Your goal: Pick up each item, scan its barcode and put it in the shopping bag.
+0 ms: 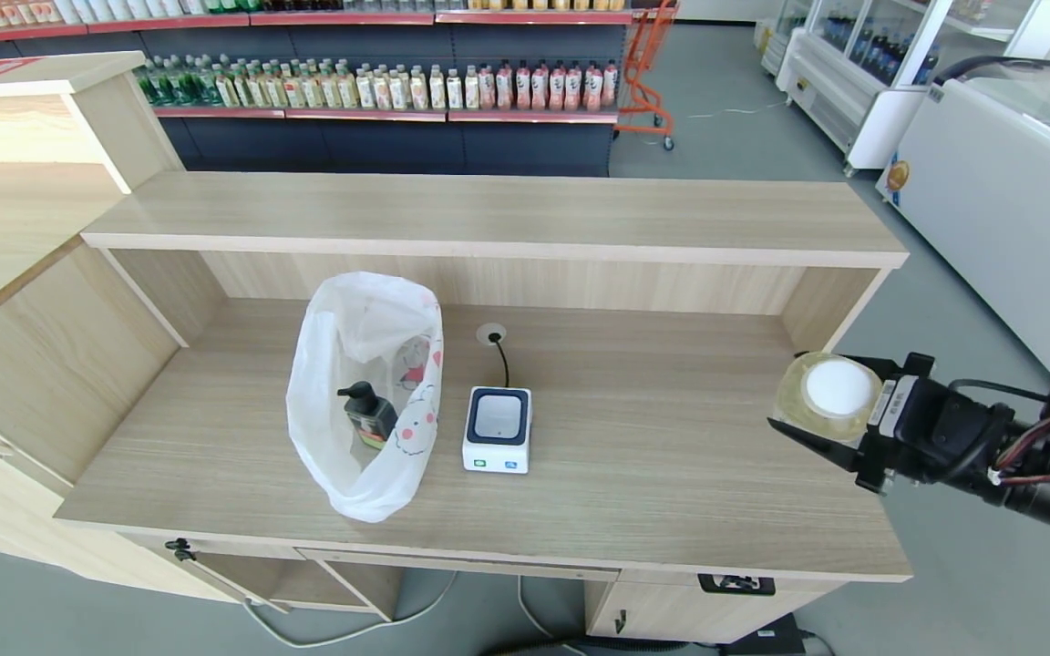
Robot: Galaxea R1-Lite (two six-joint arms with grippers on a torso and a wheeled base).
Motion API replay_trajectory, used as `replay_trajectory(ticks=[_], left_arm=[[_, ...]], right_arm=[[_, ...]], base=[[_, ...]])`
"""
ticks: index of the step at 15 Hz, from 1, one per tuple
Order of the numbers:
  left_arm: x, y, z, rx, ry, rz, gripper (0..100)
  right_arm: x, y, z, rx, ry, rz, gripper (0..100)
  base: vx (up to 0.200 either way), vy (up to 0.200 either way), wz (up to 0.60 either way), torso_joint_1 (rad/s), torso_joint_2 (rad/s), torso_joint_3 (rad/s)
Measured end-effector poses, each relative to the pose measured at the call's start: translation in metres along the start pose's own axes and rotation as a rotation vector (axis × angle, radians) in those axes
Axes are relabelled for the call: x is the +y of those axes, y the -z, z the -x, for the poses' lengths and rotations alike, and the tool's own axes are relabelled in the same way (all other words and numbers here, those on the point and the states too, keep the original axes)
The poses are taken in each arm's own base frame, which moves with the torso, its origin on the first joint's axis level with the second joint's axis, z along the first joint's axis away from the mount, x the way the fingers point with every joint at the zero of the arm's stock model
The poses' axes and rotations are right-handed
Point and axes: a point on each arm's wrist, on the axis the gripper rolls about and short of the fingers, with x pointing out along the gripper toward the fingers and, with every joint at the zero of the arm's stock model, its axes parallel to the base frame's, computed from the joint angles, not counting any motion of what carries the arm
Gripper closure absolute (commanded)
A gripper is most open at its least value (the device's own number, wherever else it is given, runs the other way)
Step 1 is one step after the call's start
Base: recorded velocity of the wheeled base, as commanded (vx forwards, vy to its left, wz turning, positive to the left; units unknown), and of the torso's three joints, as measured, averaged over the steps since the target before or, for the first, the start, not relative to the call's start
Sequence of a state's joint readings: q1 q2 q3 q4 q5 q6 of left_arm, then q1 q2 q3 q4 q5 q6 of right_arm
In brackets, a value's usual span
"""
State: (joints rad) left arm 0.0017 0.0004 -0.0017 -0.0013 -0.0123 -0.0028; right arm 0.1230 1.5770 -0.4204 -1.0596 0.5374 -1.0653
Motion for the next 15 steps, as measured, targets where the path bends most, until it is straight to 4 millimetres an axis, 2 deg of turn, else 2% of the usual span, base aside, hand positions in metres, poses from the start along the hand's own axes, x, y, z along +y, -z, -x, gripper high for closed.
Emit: replay_trajectory(ticks=[6,11,15], left_arm=[[0.0,0.0,0.0,0.0,0.001,0.0,0],[0.0,0.0,0.0,0.0,0.0,-0.002,0],[0.0,0.0,0.0,0.0,0.0,0.0,0]], right_arm=[[0.022,0.005,0.012,0.027,-0.004,0.056,100],[0.025,0.006,0.014,0.03,-0.014,0.046,100],[0.025,0.006,0.013,0.028,-0.014,0.035,100]], base=[[0.0,0.0,0.0,0.0,0.0,0.0],[0.0,0.0,0.0,0.0,0.0,0.0],[0.0,0.2,0.0,0.001,0.0,0.0]])
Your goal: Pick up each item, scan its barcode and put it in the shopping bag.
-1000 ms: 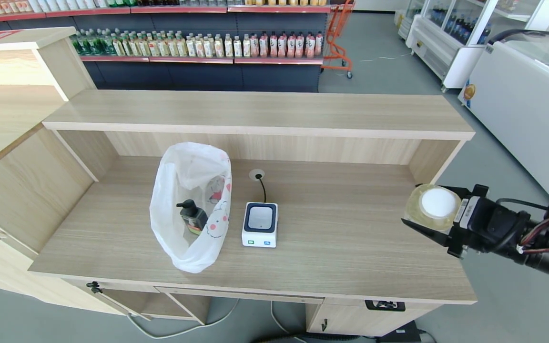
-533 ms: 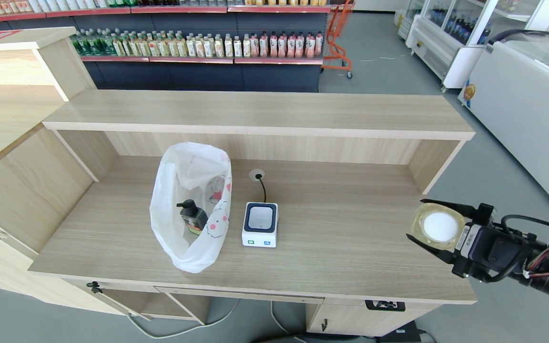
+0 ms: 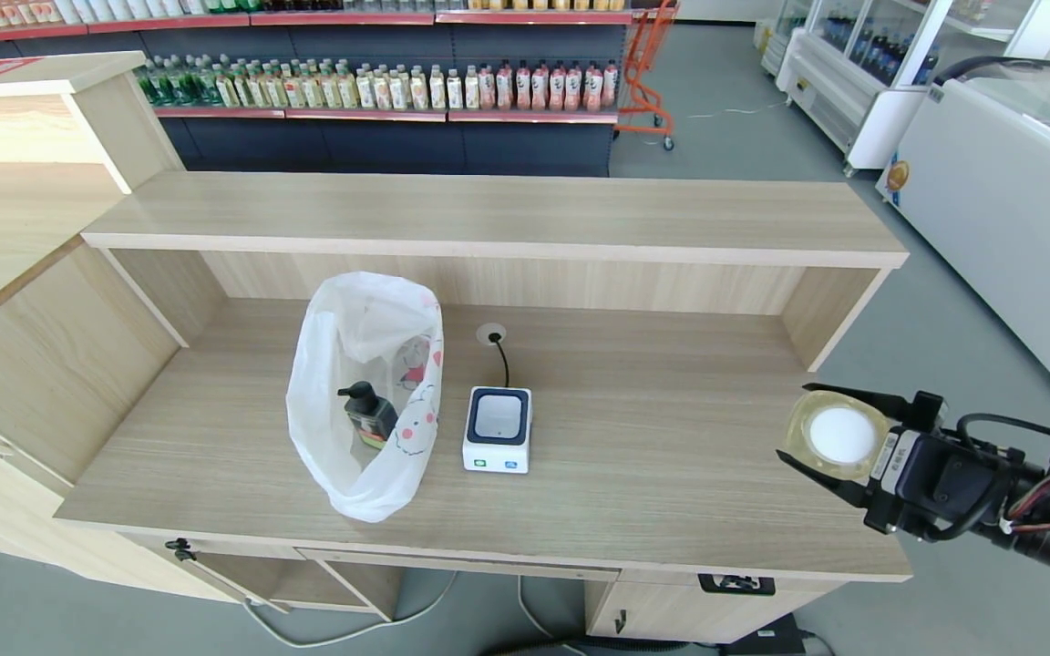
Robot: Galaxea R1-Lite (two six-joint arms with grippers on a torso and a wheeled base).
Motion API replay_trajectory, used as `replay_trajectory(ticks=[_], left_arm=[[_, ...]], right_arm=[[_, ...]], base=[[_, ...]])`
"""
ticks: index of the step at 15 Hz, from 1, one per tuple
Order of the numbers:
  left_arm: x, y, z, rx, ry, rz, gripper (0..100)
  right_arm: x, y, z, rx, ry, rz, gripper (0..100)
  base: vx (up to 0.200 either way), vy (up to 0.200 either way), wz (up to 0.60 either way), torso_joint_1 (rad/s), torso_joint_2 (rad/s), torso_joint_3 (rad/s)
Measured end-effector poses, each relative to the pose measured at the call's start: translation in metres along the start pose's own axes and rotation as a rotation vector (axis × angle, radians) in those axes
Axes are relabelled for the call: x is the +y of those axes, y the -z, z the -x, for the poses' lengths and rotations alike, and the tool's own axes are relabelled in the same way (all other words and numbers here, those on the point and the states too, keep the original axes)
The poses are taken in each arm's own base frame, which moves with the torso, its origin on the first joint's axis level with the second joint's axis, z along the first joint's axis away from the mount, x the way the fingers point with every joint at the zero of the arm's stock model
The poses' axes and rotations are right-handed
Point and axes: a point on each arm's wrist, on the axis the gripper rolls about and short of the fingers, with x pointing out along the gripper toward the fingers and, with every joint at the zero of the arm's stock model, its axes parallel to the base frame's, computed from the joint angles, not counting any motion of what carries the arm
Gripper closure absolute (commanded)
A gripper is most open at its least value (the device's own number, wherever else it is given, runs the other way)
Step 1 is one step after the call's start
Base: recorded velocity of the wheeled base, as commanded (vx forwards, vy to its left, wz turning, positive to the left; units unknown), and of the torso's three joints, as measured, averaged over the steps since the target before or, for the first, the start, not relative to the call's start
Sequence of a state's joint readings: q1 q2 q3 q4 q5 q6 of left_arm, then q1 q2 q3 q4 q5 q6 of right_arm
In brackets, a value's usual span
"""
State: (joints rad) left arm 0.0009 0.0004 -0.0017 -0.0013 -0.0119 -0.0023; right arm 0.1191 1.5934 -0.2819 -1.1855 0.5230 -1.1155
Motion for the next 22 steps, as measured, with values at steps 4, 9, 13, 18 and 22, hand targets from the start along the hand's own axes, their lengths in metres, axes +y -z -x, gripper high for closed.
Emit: replay_trajectory(ticks=[4,9,13,18,22], left_arm=[[0.0,0.0,0.0,0.0,0.0,-0.002,0],[0.0,0.0,0.0,0.0,0.001,-0.004,0],[0.0,0.0,0.0,0.0,0.001,-0.004,0],[0.0,0.0,0.0,0.0,0.001,-0.004,0],[0.0,0.0,0.0,0.0,0.002,-0.004,0]], right_arm=[[0.0,0.001,-0.003,-0.002,-0.004,-0.067,100],[-0.009,0.005,-0.016,-0.017,0.01,-0.106,100],[-0.008,0.012,-0.025,-0.007,0.0,-0.132,100],[-0.004,0.016,-0.029,0.001,-0.02,-0.179,100],[0.0,0.018,-0.034,-0.031,-0.036,-0.225,100]], base=[[0.0,0.2,0.0,0.004,0.01,0.001],[0.0,0.2,0.0,0.0,0.0,0.003],[0.0,0.05,0.0,-0.001,0.0,0.001],[0.16,0.0,0.0,0.005,0.0,0.002],[0.2,0.0,0.0,0.0,0.0,0.008]])
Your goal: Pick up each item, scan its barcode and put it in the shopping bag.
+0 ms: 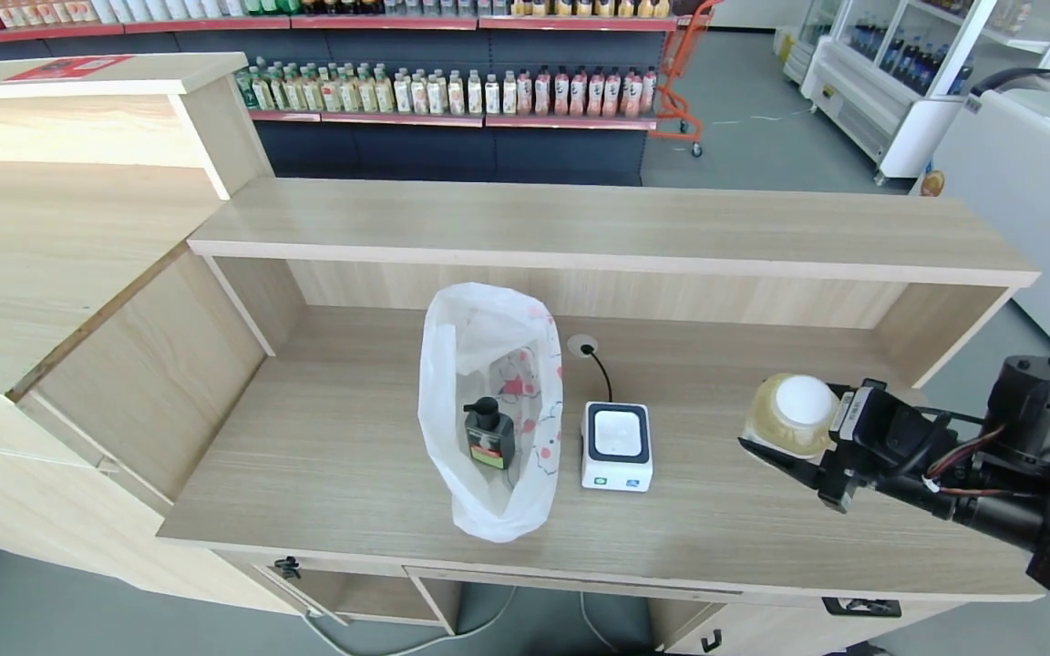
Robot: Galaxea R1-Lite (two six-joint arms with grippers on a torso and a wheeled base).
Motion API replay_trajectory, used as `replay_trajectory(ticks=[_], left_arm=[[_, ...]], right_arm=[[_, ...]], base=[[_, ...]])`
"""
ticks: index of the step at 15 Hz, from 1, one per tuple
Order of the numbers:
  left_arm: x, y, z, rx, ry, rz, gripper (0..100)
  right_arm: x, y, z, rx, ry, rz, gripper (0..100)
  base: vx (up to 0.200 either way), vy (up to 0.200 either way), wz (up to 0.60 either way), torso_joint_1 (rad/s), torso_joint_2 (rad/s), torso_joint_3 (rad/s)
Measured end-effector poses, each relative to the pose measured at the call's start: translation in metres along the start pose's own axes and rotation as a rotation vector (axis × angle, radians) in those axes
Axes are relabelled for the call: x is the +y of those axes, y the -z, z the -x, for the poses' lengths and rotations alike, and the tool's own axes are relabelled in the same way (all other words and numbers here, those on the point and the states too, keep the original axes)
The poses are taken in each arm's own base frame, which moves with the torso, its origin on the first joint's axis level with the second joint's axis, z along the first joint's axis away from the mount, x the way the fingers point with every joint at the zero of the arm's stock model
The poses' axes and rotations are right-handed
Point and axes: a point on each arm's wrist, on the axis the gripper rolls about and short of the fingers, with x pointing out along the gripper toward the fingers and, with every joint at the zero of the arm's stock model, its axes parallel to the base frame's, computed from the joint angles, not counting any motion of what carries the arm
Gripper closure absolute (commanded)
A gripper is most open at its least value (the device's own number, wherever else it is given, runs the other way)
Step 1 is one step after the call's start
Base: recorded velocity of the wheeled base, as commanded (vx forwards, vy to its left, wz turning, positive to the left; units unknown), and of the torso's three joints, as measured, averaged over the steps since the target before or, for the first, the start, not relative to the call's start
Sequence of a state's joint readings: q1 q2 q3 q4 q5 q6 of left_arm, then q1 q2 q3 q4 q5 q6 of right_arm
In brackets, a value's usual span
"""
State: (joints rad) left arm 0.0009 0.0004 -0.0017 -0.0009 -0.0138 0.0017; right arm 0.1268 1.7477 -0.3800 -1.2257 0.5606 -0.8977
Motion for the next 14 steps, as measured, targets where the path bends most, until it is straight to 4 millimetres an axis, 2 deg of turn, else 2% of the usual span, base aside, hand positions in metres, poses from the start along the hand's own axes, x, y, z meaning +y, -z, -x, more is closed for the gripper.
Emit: replay_trajectory(ticks=[1,6,11,14], left_arm=[[0.0,0.0,0.0,0.0,-0.001,0.0,0],[0.0,0.0,0.0,-0.001,-0.002,0.003,0],[0.0,0.0,0.0,-0.001,-0.001,0.004,0],[0.0,0.0,0.0,0.0,-0.001,0.004,0]], right_arm=[[0.0,0.002,-0.002,0.0,0.008,-0.018,100],[0.013,-0.003,-0.03,-0.173,0.0,-0.178,100],[0.045,0.01,-0.052,-0.156,-0.112,-0.246,100],[0.056,0.014,-0.06,-0.15,-0.151,-0.246,100]], base=[[0.2,0.0,0.0,0.022,0.01,0.002],[0.0,0.0,0.0,0.0,0.0,0.0],[0.0,0.0,0.0,0.0,0.0,0.0],[0.0,0.0,0.0,0.0,0.0,0.0]])
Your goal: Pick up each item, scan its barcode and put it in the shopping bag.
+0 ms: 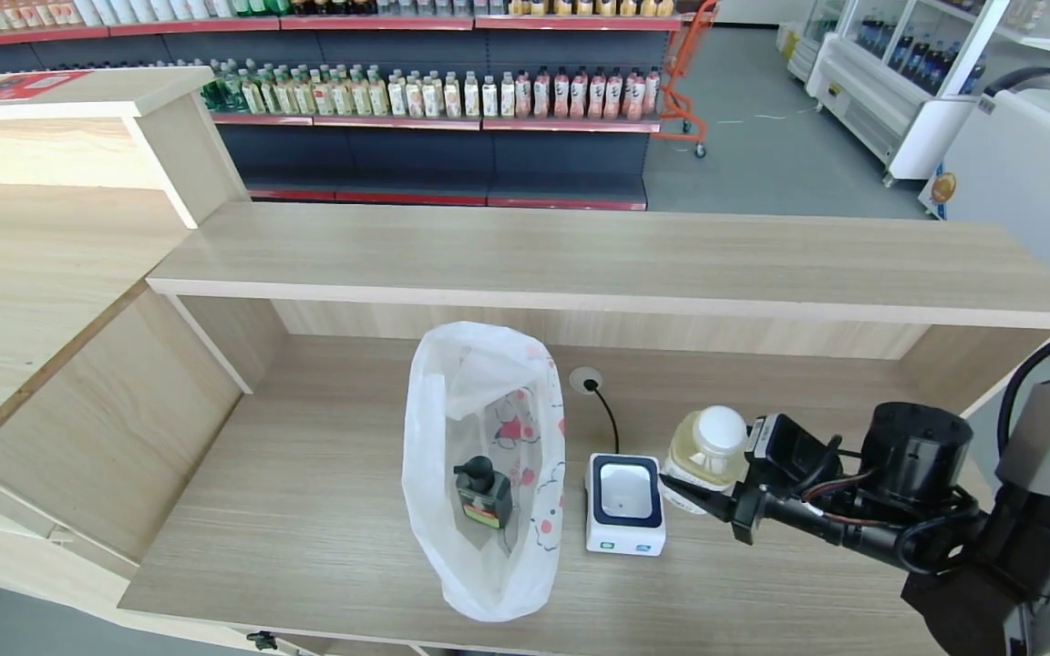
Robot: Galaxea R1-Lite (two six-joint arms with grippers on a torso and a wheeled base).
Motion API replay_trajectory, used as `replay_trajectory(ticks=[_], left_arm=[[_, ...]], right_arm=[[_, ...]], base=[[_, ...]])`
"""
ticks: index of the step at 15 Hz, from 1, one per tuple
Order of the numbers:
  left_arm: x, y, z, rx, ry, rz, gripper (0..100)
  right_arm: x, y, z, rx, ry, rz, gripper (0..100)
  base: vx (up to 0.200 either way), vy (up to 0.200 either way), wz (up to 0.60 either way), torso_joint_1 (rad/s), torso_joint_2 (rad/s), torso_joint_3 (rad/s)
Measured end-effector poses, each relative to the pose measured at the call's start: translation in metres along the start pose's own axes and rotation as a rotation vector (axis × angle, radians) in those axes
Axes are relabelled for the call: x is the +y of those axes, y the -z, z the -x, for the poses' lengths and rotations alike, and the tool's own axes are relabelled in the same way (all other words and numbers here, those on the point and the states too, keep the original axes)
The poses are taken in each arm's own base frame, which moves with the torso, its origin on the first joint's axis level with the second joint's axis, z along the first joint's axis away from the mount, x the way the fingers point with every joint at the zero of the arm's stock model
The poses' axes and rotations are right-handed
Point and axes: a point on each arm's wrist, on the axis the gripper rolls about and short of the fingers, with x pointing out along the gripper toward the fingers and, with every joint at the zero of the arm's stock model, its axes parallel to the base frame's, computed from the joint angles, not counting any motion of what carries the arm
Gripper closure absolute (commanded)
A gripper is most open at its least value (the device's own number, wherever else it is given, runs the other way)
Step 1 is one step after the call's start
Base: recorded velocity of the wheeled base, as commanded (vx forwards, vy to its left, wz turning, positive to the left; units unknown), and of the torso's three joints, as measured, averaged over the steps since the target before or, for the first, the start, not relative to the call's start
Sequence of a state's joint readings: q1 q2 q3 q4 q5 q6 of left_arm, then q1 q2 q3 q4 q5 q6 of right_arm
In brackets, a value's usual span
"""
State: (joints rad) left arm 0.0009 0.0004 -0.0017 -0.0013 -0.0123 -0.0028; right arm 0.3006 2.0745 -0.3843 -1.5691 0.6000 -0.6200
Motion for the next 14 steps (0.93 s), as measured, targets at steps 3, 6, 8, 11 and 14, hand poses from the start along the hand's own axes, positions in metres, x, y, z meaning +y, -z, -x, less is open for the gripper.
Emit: replay_trajectory(ticks=[3,6,8,11,14], left_arm=[[0.0,0.0,0.0,0.0,-0.001,0.0,0],[0.0,0.0,0.0,0.0,0.0,0.0,0],[0.0,0.0,0.0,0.0,0.0,0.0,0],[0.0,0.0,0.0,0.0,-0.001,0.0,0],[0.0,0.0,0.0,0.0,-0.001,0.0,0]], right_arm=[[0.003,0.009,-0.011,-0.005,-0.028,0.046,100],[0.001,0.02,-0.017,-0.016,-0.058,0.1,100],[0.003,0.026,-0.018,-0.004,-0.067,0.106,100],[-0.002,0.032,-0.028,-0.037,-0.075,0.171,100],[-0.009,0.039,-0.044,-0.075,-0.073,0.207,100]], base=[[0.0,0.0,0.0,0.0,0.0,0.0],[0.0,0.0,0.0,0.0,0.0,0.0],[0.0,0.0,0.0,0.0,0.0,0.0],[0.0,0.0,0.0,0.0,0.0,0.0],[0.0,0.0,0.0,0.0,0.0,0.0]])
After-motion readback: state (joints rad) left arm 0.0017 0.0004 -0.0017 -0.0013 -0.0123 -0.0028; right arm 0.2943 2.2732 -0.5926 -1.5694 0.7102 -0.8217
